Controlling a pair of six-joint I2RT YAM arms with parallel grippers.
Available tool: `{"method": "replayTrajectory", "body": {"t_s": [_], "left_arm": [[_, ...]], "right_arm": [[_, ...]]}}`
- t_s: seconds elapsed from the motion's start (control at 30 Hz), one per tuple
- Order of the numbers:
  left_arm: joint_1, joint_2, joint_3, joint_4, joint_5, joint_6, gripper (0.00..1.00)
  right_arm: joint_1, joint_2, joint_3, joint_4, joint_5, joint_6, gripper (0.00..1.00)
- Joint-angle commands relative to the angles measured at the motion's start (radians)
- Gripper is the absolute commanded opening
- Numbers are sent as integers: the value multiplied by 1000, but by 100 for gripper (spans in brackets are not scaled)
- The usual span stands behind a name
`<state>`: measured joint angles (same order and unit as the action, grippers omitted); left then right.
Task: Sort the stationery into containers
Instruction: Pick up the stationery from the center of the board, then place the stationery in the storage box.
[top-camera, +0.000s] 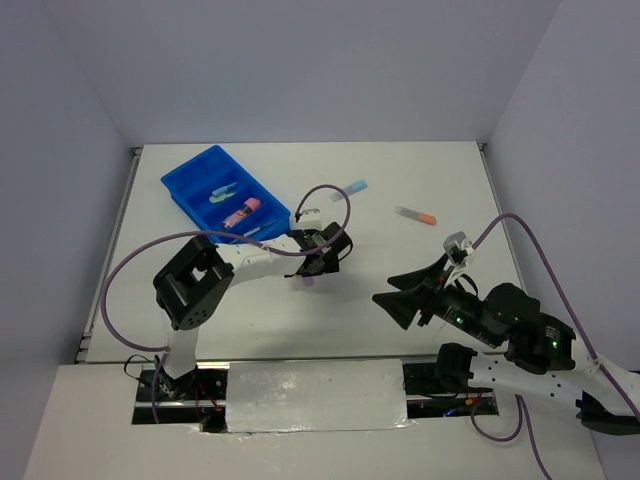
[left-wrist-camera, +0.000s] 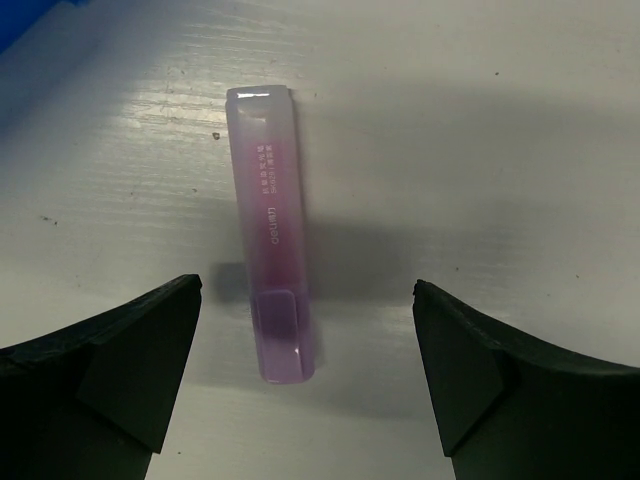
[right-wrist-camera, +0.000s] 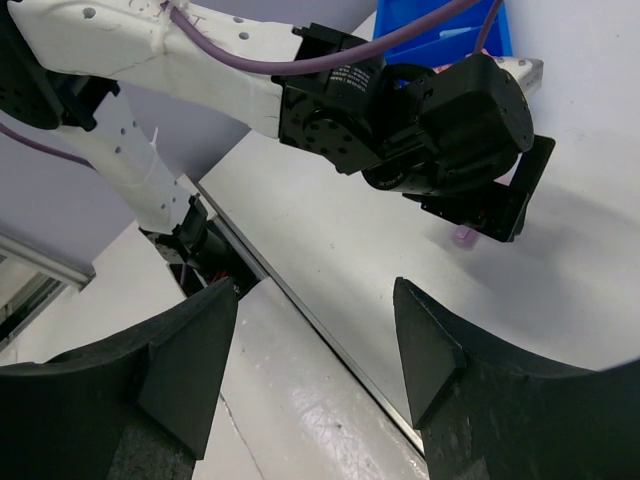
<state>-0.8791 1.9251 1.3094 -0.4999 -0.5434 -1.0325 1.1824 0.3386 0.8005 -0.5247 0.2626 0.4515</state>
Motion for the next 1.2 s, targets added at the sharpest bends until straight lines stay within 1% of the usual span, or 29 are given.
{"method": "replayTrajectory", "body": {"t_s": [0.0,0.1,0.13,0.27,0.37,0.4,0.5,0.53,0.57,0.63,0.67,0.73,0.77,0.83,0.87,0.9,0.93,0.97,1.0,1.03,1.07,1.1,1.13,1.17], "left_arm": [[-7,-2,31,-51,-69,-63,99],[-15,-11,-16,-17,-82,-72,97],[-17,-14,-30,-9,-84,-77,92],[-17,-17,-97,38,-60,-80,85],[-17,-3,-116,72,-29,-52,75],[-18,-2,-119,96,-15,-40,58],[-21,-17,-127,130,32,12,33],[-24,-27,-127,151,40,29,21],[-32,-56,-127,171,52,96,15],[-38,-87,-112,211,86,176,12],[-38,-118,-101,218,88,272,12],[-37,-152,-35,201,65,386,12],[-31,-161,-9,192,47,510,12],[-2,-176,51,198,17,662,13],[17,-199,57,228,4,806,13],[38,-212,54,256,2,877,13],[96,-230,53,283,5,943,13],[132,-235,54,334,10,1074,13],[165,-235,53,369,5,1129,13],[237,-227,48,411,-15,1175,13],[277,-218,48,484,-48,1245,13],[316,-207,56,506,-41,1278,10],[388,-180,53,555,-32,1313,7],[420,-166,44,605,-39,1392,5]], "right_arm": [[8,11,16,31,18,-4,71],[6,13,11,41,21,-7,71],[6,14,11,45,20,-8,71],[8,23,14,48,13,-10,71],[6,20,11,52,12,-11,71],[6,20,9,54,12,-10,71],[6,19,11,52,15,-10,71],[6,19,12,49,13,-10,71],[6,17,16,46,15,-11,71],[8,16,20,40,18,-13,71],[6,11,25,40,18,-16,71],[6,7,29,32,17,-17,71],[6,2,32,28,15,-17,71],[6,-4,39,19,17,-16,71],[8,-15,37,15,17,-14,71],[6,-21,34,12,17,-14,71],[6,-29,29,12,17,-14,71],[6,-42,19,14,17,-13,71],[6,-49,14,14,18,-14,71],[8,-53,11,11,20,-14,71],[6,-52,11,6,23,-13,71],[6,-47,14,-3,21,-14,71],[6,-38,17,-23,17,-14,71],[6,-35,22,-32,12,-14,71]]}}
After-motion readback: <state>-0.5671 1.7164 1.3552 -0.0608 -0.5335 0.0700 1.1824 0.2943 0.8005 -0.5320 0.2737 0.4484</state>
